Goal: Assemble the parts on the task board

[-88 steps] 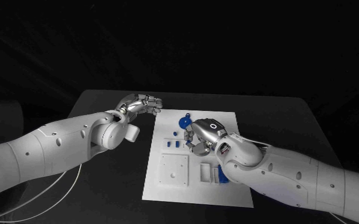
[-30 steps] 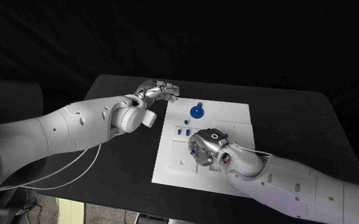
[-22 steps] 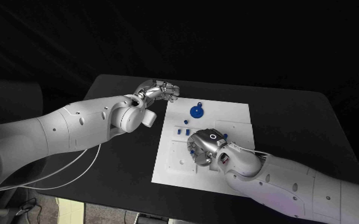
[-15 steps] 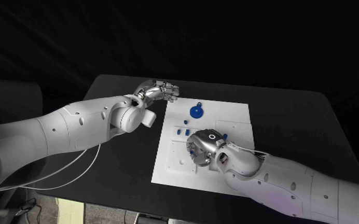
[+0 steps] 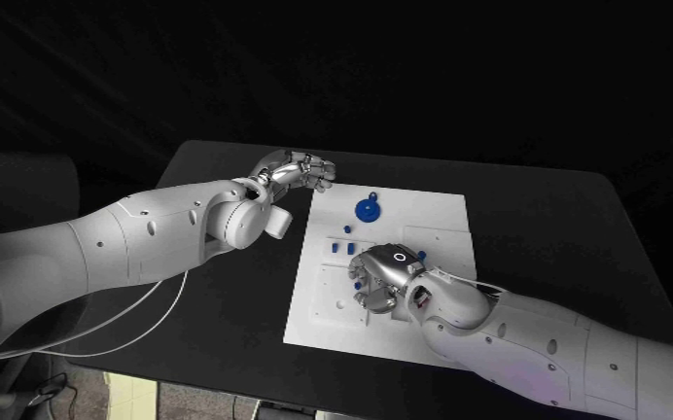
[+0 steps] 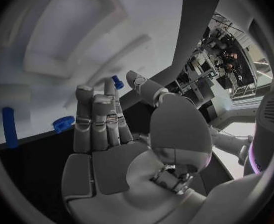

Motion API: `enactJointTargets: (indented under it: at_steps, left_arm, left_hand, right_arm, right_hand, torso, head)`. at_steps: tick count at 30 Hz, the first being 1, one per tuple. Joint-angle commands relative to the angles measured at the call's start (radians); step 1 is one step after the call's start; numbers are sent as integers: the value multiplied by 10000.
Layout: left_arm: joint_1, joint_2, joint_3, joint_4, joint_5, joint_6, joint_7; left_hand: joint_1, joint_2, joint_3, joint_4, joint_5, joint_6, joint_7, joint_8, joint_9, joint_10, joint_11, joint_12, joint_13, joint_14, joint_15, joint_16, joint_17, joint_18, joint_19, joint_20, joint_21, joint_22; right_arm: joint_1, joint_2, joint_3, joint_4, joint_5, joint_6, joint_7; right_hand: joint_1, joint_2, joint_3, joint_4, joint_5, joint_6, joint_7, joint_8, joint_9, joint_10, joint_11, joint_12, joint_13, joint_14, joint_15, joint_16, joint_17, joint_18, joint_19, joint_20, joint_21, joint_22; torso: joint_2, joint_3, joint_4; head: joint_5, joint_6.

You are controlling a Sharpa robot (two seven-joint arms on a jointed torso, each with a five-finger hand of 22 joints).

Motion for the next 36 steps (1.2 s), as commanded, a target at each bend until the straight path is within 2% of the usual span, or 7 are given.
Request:
enactJointTargets:
  at_steps: [1, 9, 17, 21, 23, 27, 36]
  left_arm:
    - [13, -5, 7, 17, -1, 36, 50]
    - [13, -40, 6, -9, -1, 40, 47]
    - [13, -76, 6, -49, -1, 39, 59]
    - [12, -90, 5, -63, -1, 48, 64]
    - [12, -92, 5, -70, -1, 48, 64]
    - [11, -79, 4, -103, -1, 50, 66]
    - [10, -68, 4, -112, -1, 63, 65]
  left_hand:
    - [-60, -35, -18, 36, 1, -69, -4, 39, -16, 41, 48, -40, -17, 81, 6, -54, 16, 128, 28, 52, -56, 15]
    - [-61, -39, -20, 39, -2, -77, -1, 37, -19, 38, 50, -41, -21, 81, 6, -62, 22, 127, 27, 52, -60, 18]
    - [-59, -41, -20, 40, -4, -80, 0, 37, -21, 37, 50, -41, -24, 82, 7, -70, 28, 127, 27, 52, -63, 21]
    - [-56, -39, -19, 40, -4, -80, 0, 39, -21, 39, 49, -40, -25, 84, 6, -73, 32, 128, 27, 52, -65, 22]
    - [-53, -38, -17, 41, -3, -79, 0, 40, -21, 40, 49, -39, -25, 85, 6, -74, 34, 128, 28, 52, -66, 23]
    - [-51, -38, -17, 41, -4, -78, -1, 41, -21, 42, 48, -38, -26, 88, 5, -76, 38, 128, 29, 51, -67, 25]
    - [-47, -37, -16, 42, -3, -76, -2, 44, -22, 45, 47, -37, -28, 92, 4, -82, 45, 129, 30, 51, -69, 28]
  right_arm:
    - [-51, -66, -39, 82, 341, -138, 166]
    - [111, -611, 23, 779, 485, -467, 149]
    - [569, -1505, 547, 1715, 729, -347, 65]
    - [858, -2003, 838, 2063, 852, 132, 108]
    - [1052, -2246, 941, 2147, 1005, 741, 25]
    - [1320, -2563, 971, 1977, 770, 1367, -119]
    - [1359, -2641, 969, 1385, 409, 2101, -377]
  right_hand:
    - [-65, -120, -188, -29, 119, -253, 93, -150, -53, -712, 523, -30, -424, -19, 133, 11, 10, 549, -91, 1, -60, 170]
    - [-59, -171, -449, -77, 232, -479, 200, -238, -117, -902, 586, 15, -560, -48, 196, 43, 16, 549, -111, 14, -93, 166]
    - [27, -160, -461, -39, 254, -415, 173, -177, -114, -788, 547, 121, -593, -15, 159, 80, 18, 549, -54, -3, -93, 160]
    - [166, -142, -355, 23, 259, -338, 125, -118, -107, -697, 509, 187, -617, 19, 121, 100, 13, 549, -2, -24, -92, 155]
    - [222, -141, -309, 40, 284, -325, 117, -106, -109, -683, 501, 200, -632, 26, 114, 102, 10, 549, 10, -30, -95, 155]
    - [219, -148, -281, 110, -29, -452, 135, -159, -161, -956, 596, 71, -769, -62, 204, 57, -14, 549, -95, 15, -161, 158]
    - [149, -210, -438, -5, -254, -665, -70, -216, -241, -1291, 733, 11, -1007, -266, 341, 39, -24, 549, -318, 127, -235, 193]
  torso:
    - [2, 6, -5]
    - [-2, 7, -10]
    - [-2, 13, -25]
    - [-1, 17, -20]
    - [0, 17, -25]
    - [-5, 17, -31]
    - [10, 30, -10]
  head:
    - [-15, 14]
    - [-79, 87]
    - [-211, 223]
    - [-254, 291]
    - [-271, 313]
    - [-327, 365]
    - [-437, 445]
